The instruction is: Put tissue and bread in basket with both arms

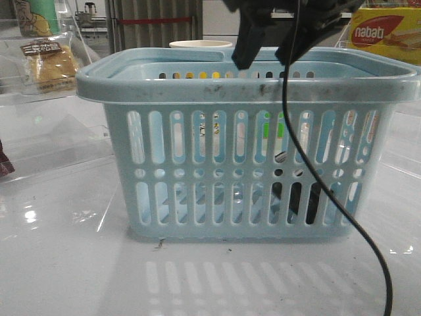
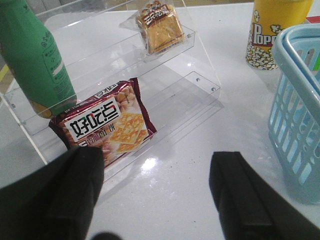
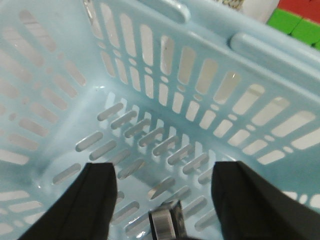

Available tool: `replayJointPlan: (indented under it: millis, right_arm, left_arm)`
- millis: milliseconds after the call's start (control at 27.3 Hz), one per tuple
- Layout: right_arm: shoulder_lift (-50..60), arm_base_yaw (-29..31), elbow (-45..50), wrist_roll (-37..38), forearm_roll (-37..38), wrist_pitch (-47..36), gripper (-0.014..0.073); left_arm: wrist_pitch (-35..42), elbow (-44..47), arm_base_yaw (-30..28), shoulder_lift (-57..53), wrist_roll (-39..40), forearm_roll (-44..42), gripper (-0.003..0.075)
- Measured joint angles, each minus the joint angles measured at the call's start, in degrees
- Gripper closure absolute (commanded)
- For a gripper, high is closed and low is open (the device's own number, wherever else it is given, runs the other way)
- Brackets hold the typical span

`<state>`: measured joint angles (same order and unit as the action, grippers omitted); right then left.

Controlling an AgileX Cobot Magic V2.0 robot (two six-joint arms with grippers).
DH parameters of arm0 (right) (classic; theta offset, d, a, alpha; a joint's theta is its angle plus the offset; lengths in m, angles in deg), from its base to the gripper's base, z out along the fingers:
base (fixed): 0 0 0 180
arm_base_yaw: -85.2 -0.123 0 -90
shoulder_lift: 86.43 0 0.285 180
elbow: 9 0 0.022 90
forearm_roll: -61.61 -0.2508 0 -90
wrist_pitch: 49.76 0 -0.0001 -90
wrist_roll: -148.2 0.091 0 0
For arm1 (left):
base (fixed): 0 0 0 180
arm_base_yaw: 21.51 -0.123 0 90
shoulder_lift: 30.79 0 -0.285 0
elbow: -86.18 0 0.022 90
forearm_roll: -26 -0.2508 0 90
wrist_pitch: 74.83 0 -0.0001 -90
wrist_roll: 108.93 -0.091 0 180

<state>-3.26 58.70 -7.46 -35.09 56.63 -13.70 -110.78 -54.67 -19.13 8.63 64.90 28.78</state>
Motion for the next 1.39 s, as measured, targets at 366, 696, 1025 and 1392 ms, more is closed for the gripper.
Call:
replayJointPlan:
  millis: [366, 696, 1025, 1392]
  right_arm:
    - [25.32, 0.00, 13.94, -3.51, 1.80, 1.52, 0.0073]
    - [41.22, 0.00, 24.63, -3.60, 2.54, 7.52, 0.0073]
    - [44.37, 0.00, 25.25, -3.60, 2.54, 7.93, 0.0073]
    - [44.37, 0.00, 25.25, -3.60, 2.54, 8.03, 0.0073]
  left_arm:
    - [0.00, 0.00, 0.00, 0.00, 0.00, 0.00, 0.0212]
    - [0.82, -0.95, 0.00, 3.07, 0.00, 0.00, 0.0197]
    - [2.96, -11.66, 0.00, 24.93, 0.00, 0.54, 0.0138]
    - [10.11, -30.86, 0.00, 52.43, 0.00, 1.25, 0.0138]
